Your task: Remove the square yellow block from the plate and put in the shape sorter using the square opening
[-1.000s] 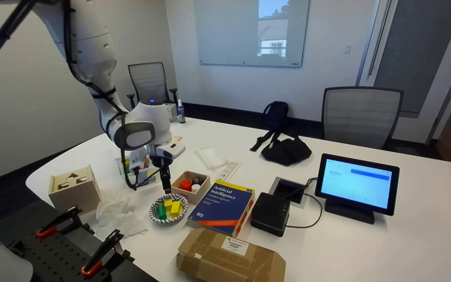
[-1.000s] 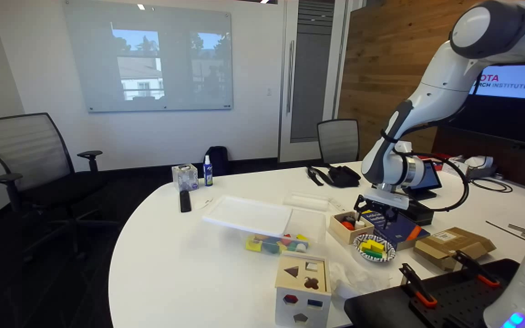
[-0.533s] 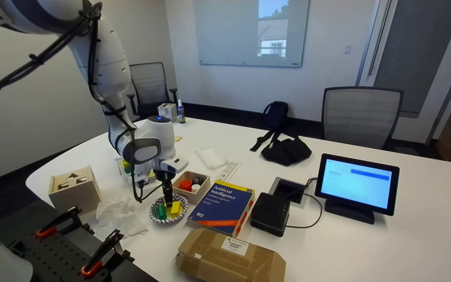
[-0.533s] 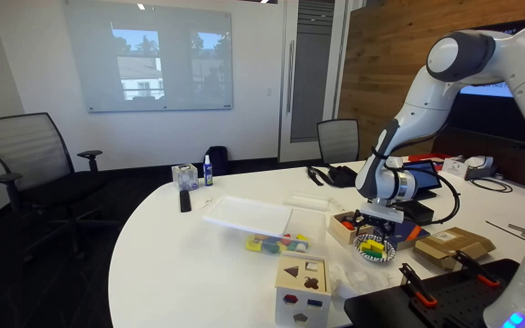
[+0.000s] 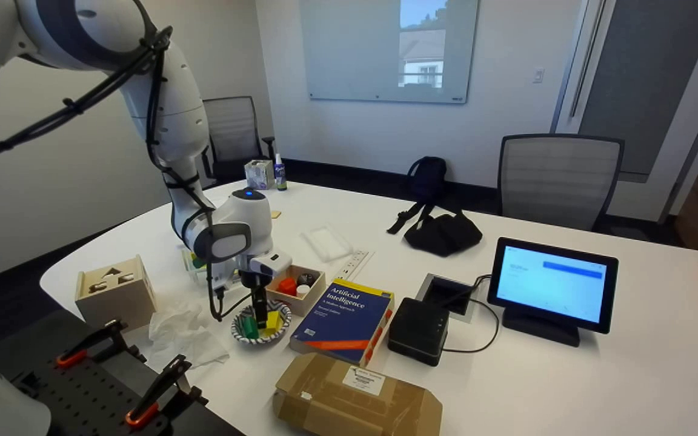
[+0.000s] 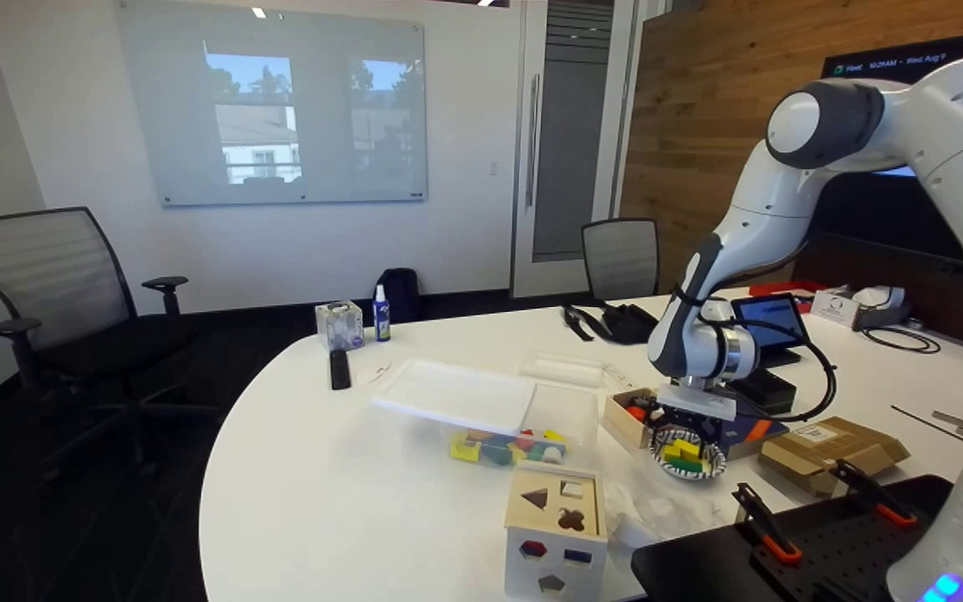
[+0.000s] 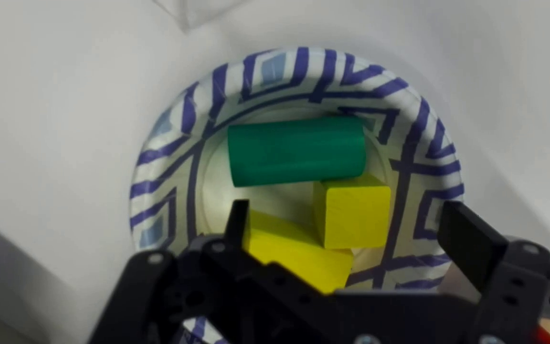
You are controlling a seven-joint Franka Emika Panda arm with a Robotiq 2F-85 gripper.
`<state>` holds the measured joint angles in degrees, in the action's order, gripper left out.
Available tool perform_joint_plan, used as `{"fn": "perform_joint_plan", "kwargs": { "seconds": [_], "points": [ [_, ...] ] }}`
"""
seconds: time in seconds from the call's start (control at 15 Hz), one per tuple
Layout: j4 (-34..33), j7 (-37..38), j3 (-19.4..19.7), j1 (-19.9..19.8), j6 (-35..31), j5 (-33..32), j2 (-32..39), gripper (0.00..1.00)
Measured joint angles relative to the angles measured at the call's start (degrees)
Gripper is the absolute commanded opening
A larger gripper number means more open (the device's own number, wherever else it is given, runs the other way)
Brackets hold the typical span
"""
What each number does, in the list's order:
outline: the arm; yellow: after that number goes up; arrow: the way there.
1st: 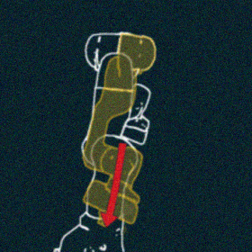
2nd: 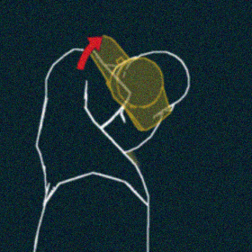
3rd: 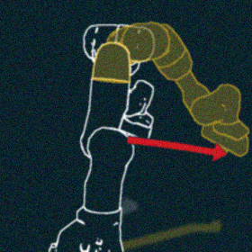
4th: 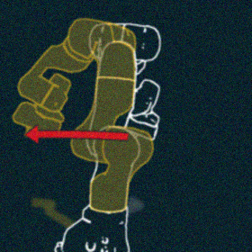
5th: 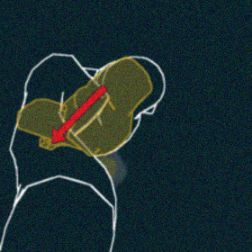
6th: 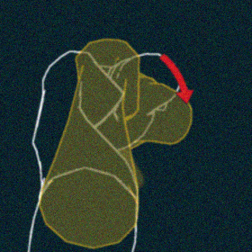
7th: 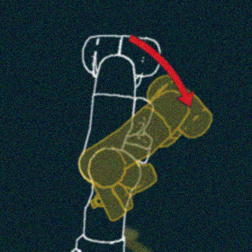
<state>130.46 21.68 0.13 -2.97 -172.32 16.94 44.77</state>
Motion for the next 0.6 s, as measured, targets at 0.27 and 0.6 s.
{"fn": "perform_joint_plan", "kwargs": {
  "seconds": [0.27,0.6],
  "points": [
    [-0.2,0.1,0.3,0.5,0.0,0.1,0.1,0.68],
    [-0.4,0.1,0.5,0.7,0.0,0.3,0.2,0.29]
  ]
}}
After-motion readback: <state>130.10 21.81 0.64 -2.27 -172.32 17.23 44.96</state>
